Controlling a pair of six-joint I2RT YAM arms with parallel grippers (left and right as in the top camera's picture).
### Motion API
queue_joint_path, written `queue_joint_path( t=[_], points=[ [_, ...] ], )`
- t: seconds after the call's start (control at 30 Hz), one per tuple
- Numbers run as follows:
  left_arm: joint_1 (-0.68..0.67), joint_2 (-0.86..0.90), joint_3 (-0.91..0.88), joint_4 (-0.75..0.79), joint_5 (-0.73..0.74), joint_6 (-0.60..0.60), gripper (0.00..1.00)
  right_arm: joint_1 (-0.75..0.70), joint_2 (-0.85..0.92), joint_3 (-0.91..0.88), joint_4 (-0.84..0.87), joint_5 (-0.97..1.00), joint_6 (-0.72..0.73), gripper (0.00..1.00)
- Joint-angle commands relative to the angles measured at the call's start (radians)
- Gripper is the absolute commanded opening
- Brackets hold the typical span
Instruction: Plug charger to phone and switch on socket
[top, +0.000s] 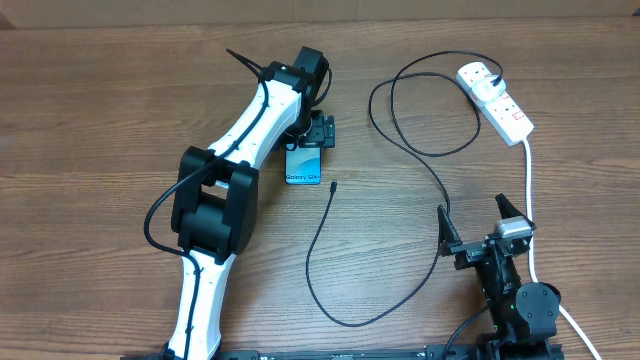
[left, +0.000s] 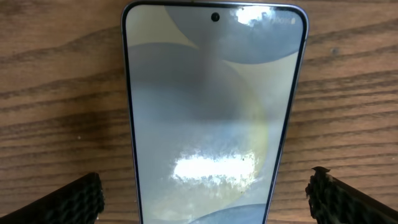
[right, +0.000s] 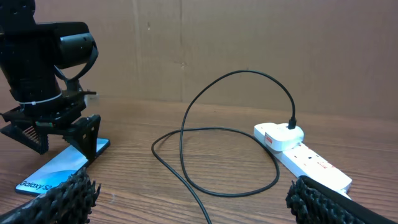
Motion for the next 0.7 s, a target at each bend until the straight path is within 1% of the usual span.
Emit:
queue_joint_path(
  t=[0.0,0.67],
  points=[
    [-0.001,0.010,-0.005,0.012,0.011,0.008,1.00,0.004,-0.010,-0.010,0.004,0.008,0.006,1.00],
    [-0.001,0.010,-0.005,0.023,0.011,0.008,1.00,0.004,-0.010,-0.010,0.004,0.008,0.006,1.00]
  ],
)
